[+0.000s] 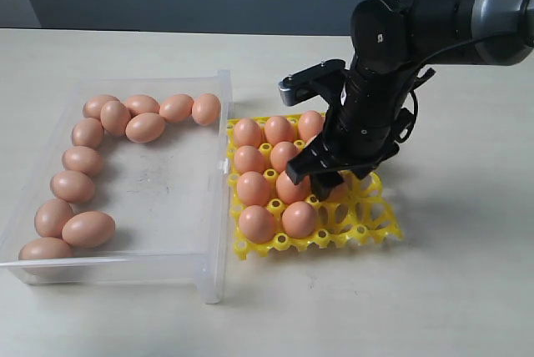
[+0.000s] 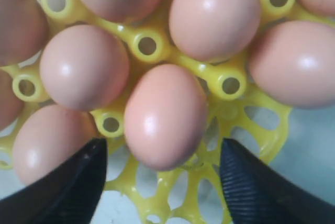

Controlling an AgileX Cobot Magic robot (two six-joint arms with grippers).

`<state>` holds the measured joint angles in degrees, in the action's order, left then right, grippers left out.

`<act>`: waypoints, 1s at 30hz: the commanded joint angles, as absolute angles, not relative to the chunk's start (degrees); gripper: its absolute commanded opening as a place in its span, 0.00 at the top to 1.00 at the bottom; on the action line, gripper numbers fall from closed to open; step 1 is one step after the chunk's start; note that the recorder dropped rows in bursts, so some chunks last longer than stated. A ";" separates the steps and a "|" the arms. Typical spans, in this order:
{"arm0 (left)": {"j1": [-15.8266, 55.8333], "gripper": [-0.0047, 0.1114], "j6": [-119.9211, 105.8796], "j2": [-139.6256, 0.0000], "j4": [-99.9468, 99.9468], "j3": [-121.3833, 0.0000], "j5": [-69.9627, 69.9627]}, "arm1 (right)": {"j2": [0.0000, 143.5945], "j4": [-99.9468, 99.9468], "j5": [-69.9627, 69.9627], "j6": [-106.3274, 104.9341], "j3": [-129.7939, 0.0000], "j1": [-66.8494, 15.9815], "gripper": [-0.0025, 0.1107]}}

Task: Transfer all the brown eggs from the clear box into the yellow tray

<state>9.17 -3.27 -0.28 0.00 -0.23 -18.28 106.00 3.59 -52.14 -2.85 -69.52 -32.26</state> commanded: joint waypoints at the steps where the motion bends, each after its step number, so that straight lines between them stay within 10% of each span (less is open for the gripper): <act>1: 9.24 0.96 -3.12 0.00 0.00 0.00 -17.69 | 105.89 2.68 -53.76 -2.74 -70.02 -32.01 0.38; 20: 9.24 0.96 -3.12 0.00 0.00 0.00 -17.69 | 93.04 11.30 -57.81 -2.98 -73.80 -32.87 0.42; 30: 9.24 0.96 -3.12 0.00 0.00 0.00 -17.69 | 102.20 11.71 -42.49 -10.83 -80.90 -46.45 0.42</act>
